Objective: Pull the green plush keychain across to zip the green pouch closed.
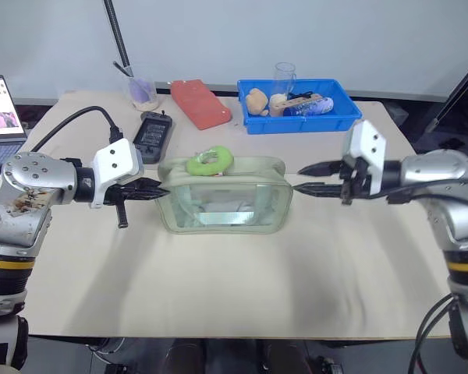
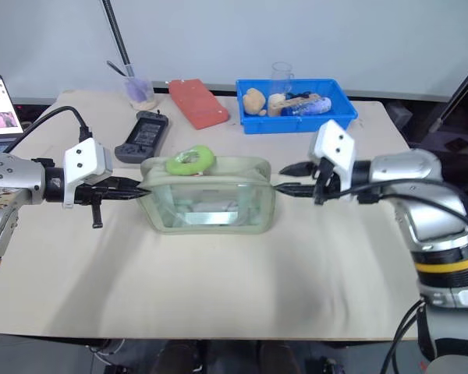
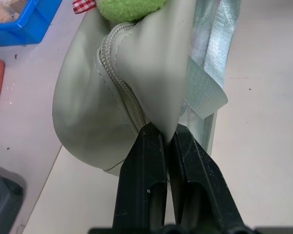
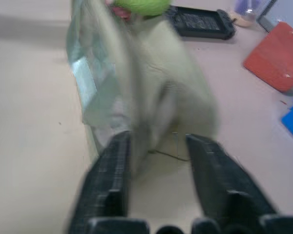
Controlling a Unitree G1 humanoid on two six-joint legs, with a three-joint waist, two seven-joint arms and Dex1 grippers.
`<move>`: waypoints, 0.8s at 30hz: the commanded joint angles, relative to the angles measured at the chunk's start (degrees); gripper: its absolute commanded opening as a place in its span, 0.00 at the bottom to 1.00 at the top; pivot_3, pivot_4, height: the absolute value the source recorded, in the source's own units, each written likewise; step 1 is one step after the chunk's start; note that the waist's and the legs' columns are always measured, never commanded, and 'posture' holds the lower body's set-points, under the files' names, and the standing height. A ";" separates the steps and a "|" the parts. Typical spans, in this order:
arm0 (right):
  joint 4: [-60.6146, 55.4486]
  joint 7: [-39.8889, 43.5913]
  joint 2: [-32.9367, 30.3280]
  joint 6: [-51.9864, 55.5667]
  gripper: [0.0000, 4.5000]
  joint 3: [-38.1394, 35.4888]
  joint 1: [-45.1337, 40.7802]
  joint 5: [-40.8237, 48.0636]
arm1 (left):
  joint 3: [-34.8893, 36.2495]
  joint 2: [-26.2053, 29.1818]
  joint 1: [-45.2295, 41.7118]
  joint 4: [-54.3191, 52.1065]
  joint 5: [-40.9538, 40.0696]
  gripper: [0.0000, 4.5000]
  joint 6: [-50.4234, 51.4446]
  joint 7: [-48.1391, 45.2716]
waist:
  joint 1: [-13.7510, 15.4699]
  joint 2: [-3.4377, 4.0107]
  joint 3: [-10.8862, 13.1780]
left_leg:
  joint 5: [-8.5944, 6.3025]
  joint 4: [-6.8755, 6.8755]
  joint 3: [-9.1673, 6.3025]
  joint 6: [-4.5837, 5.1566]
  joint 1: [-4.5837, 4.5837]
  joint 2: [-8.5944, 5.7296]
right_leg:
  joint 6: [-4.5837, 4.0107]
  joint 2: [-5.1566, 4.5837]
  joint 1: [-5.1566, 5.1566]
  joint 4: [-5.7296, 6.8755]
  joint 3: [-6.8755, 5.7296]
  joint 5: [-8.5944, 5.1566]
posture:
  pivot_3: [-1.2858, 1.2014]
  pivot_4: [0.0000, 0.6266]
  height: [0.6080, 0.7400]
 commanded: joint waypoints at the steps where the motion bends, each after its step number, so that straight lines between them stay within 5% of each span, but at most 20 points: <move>1: 5.04 0.33 1.91 -1.90 0.77 -1.84 -7.95 0.48 | 0.55 0.27 -0.25 -0.56 0.36 0.00 -0.88 0.01 | -0.20 0.00 0.00 | 0.00 -0.01 0.01 0.00 0.01 0.00 | -0.02 0.00 -0.01 0.00 0.00 0.01 | 0.52 0.24 1.00; 4: 9.21 -3.50 10.21 -2.12 0.99 0.97 -14.58 -0.54 | 0.21 0.10 -0.54 0.14 0.85 0.00 -1.81 -0.24 | -0.68 0.01 -0.01 | 0.00 -0.04 0.03 0.00 0.08 0.04 | -0.05 0.03 -0.02 0.04 0.00 0.02 | 0.52 0.24 1.00; 11: 19.60 -9.40 25.58 -3.72 0.99 7.51 -22.44 -6.66 | -0.37 -0.64 -1.45 0.42 1.49 0.00 -2.86 -0.24 | -0.21 0.02 0.00 | 0.00 -0.09 -0.02 0.00 0.00 0.04 | 0.00 0.08 -0.10 0.25 0.00 0.03 | 0.52 0.24 1.00; 19: 24.17 -7.99 29.99 -3.96 0.99 10.35 -22.01 -9.74 | -0.17 -0.95 0.04 -1.72 1.06 0.00 -1.89 0.71 | -0.04 0.02 0.00 | 0.00 -0.07 0.00 0.00 -0.08 0.02 | 0.01 0.04 -0.13 0.23 -0.01 0.03 | 0.52 0.24 1.00; 24: 24.82 -7.13 30.41 -4.22 0.66 9.28 -22.49 -9.38 | -0.12 -0.50 0.13 -1.36 1.13 0.00 -2.11 0.66 | -0.01 0.02 0.00 | 0.00 -0.08 -0.02 0.00 -0.05 0.03 | 0.01 0.06 -0.13 0.25 -0.03 0.03 | 0.52 0.24 1.00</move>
